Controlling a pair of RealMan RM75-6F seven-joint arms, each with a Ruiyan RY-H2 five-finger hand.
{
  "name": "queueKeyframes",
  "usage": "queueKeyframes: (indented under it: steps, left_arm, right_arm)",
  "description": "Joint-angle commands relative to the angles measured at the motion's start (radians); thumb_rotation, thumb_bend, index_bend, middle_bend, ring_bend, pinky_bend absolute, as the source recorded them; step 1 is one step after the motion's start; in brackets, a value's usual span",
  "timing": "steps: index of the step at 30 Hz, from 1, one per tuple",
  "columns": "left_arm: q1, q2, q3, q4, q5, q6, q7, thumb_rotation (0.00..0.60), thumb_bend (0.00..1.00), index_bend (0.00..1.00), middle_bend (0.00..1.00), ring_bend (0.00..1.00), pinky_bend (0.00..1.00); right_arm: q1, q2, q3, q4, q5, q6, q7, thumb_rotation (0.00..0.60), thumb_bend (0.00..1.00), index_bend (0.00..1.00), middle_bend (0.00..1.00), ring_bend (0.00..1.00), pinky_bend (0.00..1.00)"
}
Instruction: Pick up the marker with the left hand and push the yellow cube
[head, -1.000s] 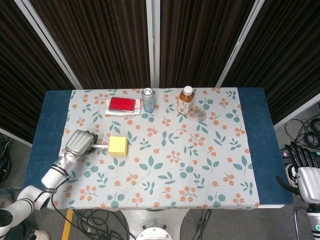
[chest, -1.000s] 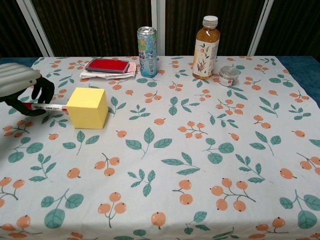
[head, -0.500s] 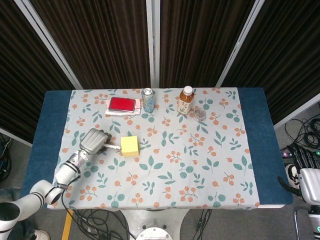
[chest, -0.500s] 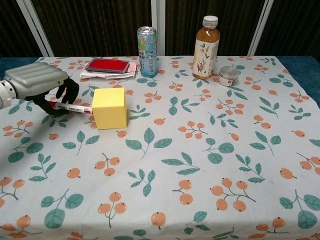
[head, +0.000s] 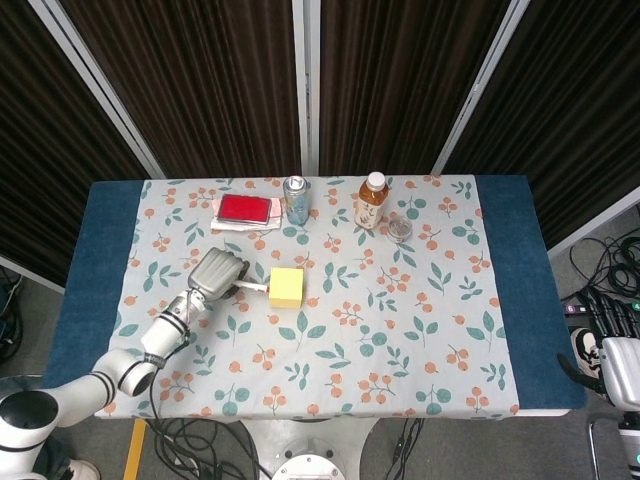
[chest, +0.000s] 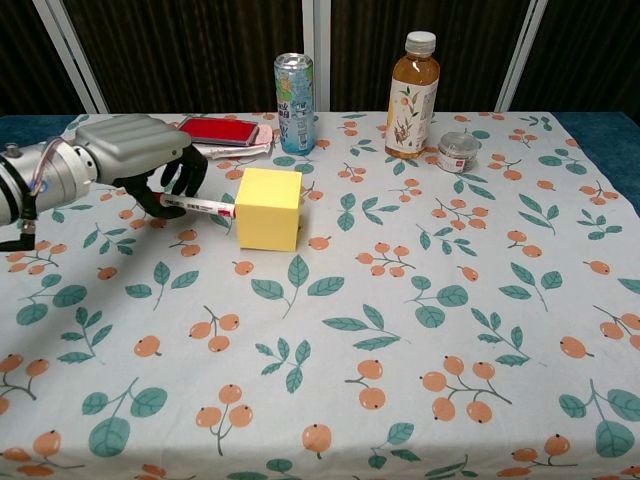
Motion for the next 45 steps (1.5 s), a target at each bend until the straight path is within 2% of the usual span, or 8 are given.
queueKeyframes:
  steps: [1, 17, 45]
  left_arm:
    - [-0.017, -0.010, -0.015, -0.013, -0.019, -0.014, 0.021, 0.600, 0.47, 0.72, 0.74, 0.57, 0.73]
    - [-0.001, 0.060, -0.015, -0.099, -0.109, -0.035, 0.204, 0.600, 0.47, 0.72, 0.74, 0.57, 0.73]
    - [-0.192, -0.105, -0.117, -0.109, -0.265, -0.142, 0.377, 0.600, 0.48, 0.72, 0.74, 0.57, 0.73]
  right_arm:
    - [0.000, -0.002, 0.000, 0.003, 0.000, -0.001, 0.003, 0.600, 0.15, 0.00, 0.00, 0.00, 0.00]
    - [0.013, -0.015, 0.002, 0.039, -0.012, -0.012, 0.040, 0.600, 0.15, 0.00, 0.00, 0.00, 0.00]
    - [0.004, 0.000, 0.002, 0.056, 0.002, -0.012, 0.060, 0.600, 0.15, 0.00, 0.00, 0.00, 0.00]
